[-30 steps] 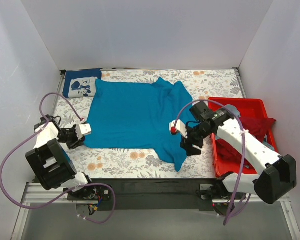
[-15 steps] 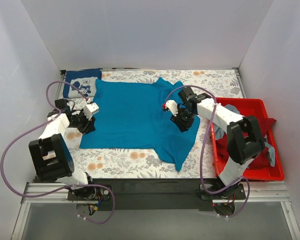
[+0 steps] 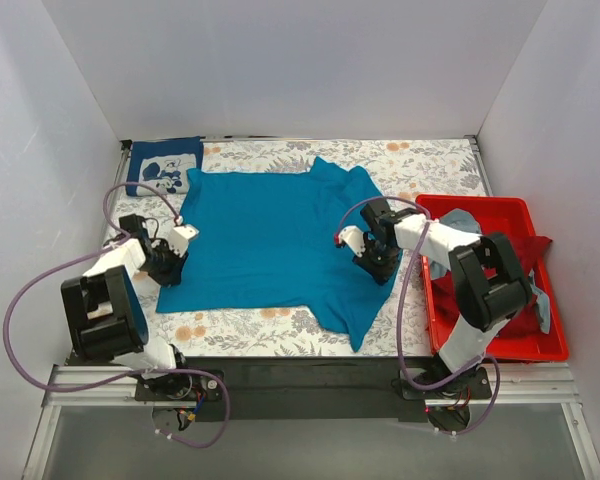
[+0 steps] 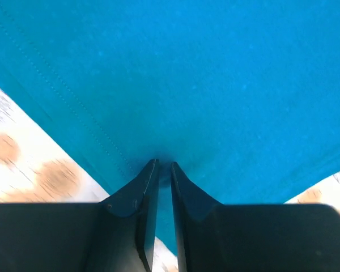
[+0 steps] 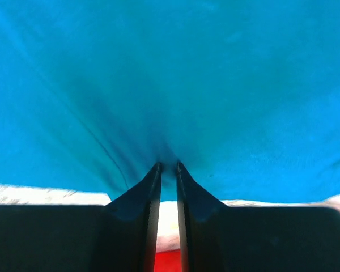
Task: Fold and stack the t-shirts
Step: Flatten the tshirt out
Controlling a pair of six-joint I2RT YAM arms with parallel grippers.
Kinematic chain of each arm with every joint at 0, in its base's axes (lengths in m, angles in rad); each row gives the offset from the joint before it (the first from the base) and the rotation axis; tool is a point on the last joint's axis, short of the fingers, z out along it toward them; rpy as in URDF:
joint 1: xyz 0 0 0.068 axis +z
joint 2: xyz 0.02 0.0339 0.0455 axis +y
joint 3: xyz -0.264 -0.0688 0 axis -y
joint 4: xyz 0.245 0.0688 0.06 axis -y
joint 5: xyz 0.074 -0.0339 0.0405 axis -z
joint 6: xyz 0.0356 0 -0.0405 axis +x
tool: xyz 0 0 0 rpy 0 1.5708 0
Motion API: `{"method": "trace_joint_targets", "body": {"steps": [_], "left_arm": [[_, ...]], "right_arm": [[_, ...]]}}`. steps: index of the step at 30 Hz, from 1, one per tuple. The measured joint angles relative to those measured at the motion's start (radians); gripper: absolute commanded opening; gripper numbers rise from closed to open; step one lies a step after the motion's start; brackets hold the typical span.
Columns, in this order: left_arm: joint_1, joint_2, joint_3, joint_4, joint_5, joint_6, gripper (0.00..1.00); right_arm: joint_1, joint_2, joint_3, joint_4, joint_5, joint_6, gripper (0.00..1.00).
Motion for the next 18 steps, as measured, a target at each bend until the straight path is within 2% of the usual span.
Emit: {"method": "trace_joint_targets", "body": {"steps": [2,5,9,12,15,18], "left_arm": [[0.000,-0.066,-0.048,-0.044,-0.031,0.025,0.12],[0.000,-0.185,-0.119,-0.188,-0.066,0.077,0.11],[0.000,-0.240,-0.080,-0.345,-0.053,0.111,0.14],[0.000,-0.159,0.063,-0.377,0.000,0.065,0.16],[0.000,-0.040,0.193,-0.317,0.044,-0.016,0.16],[0.000,0.051,0.239,-0.236,0.055,-0.092,0.16]], "right_arm": [[0.025,-0.046,-0.050,-0.024,-0.020,-0.014,0.21],[0.079,-0.123,-0.093,-0.166,-0.126,-0.064,0.21],[0.084,-0.171,-0.012,-0.298,-0.239,-0.101,0.20],[0.038,-0.129,0.108,-0.293,-0.253,-0.093,0.17],[-0.019,-0.038,0.202,-0.248,-0.239,-0.061,0.17],[-0.065,0.071,0.256,-0.191,-0.203,-0.030,0.17]]}}
